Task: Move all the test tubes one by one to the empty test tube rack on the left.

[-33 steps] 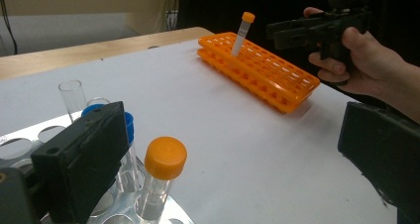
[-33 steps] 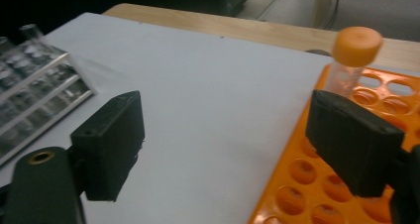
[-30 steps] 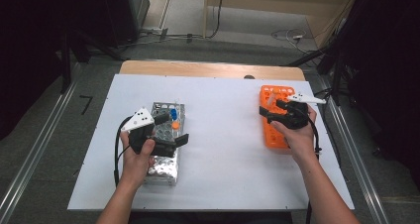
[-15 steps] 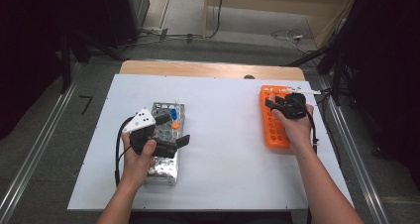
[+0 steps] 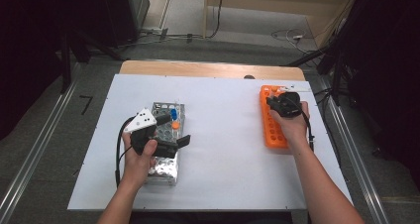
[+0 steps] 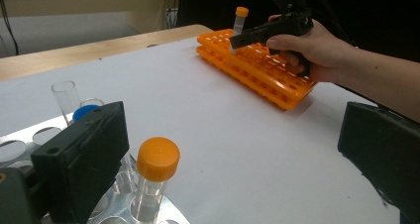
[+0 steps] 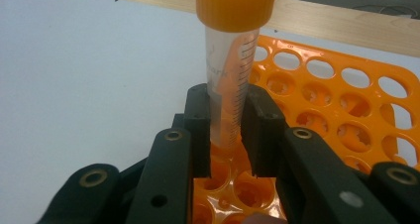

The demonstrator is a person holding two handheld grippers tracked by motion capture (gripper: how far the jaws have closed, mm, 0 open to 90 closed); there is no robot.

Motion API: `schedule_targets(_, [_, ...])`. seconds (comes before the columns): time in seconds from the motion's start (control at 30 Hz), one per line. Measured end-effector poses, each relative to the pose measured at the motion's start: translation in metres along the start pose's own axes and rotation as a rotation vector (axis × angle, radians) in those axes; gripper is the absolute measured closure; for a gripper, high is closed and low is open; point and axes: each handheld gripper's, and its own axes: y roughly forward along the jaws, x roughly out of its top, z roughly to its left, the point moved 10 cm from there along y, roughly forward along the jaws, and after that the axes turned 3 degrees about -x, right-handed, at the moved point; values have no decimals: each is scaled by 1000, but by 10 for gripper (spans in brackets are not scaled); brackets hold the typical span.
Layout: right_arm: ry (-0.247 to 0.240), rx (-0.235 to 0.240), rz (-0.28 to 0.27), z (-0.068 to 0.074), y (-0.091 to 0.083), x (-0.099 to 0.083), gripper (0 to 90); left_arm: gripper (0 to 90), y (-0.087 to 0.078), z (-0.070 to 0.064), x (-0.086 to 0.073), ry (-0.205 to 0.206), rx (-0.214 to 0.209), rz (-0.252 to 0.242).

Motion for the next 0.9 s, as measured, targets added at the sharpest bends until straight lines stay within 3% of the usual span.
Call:
schedule_targets(0.27, [24,27,22,1,5,1,676,0,2,-2,-1,2,-3,4])
schedule_targets(0.4, [16,12,23,-1,6,1,724,0,1,-1,-1,1,-2,3])
schedule_targets(0.73, [1,0,-77,-1,-13,10,728,0,1,-3,1,3,-6,-4])
schedule_targets(0.9, [-10,54,-124,7,-33,18,728,0,3,-6,2,10,-13,-8])
